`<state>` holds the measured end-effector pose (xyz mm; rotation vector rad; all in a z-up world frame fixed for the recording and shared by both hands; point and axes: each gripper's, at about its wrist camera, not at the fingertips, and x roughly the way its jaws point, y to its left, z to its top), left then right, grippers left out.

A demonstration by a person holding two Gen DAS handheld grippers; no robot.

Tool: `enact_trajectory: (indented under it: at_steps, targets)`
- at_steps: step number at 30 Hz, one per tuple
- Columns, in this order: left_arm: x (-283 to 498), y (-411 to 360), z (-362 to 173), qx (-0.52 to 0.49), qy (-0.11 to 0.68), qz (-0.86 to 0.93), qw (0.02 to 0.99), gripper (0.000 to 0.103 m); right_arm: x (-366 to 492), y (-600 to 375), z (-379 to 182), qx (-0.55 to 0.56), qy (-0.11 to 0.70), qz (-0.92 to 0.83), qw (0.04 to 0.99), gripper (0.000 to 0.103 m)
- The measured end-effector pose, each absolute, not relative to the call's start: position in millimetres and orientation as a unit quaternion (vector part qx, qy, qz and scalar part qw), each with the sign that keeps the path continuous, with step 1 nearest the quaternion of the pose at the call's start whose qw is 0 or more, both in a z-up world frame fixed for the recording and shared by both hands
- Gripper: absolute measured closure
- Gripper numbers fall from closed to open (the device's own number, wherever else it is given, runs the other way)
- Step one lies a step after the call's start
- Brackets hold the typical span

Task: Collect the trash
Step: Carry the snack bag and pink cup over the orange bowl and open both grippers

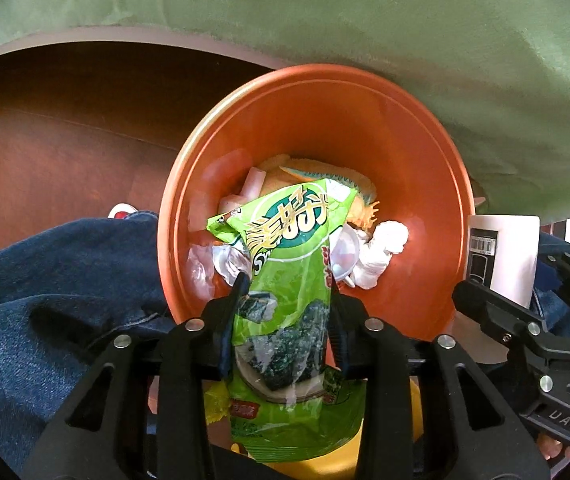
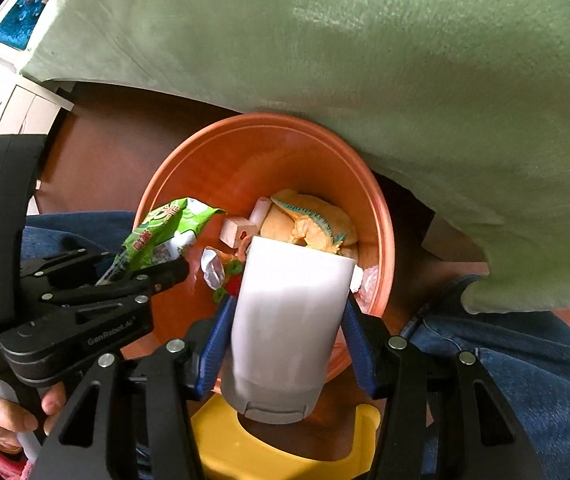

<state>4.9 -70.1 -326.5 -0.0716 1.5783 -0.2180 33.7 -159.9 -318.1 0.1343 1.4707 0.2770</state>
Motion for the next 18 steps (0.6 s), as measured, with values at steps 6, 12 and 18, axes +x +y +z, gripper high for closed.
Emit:
enact_trajectory:
  at_steps: [6, 12, 18]
  targets:
    - [12.0, -72.8, -315.8, -0.024, 0.698, -0.085, 0.711, 0.028, 36.7, -165.7, -304.1, 0.066, 0.651, 0.109, 0.748, 0.027]
    - [15.1, -70.8, -297.9, -0.029, 0.684, -0.083, 0.724, 0.022, 34.2, -175.8, -295.1, 0.082, 0.643, 0.098, 0.755, 0.025]
    - [10.9, -64.6, -261.3, -0.027, 0.652, -0.082, 0.753, 0.022, 29.4, -182.8, -259.1, 0.086, 0.607, 0.096, 0.784, 0.022]
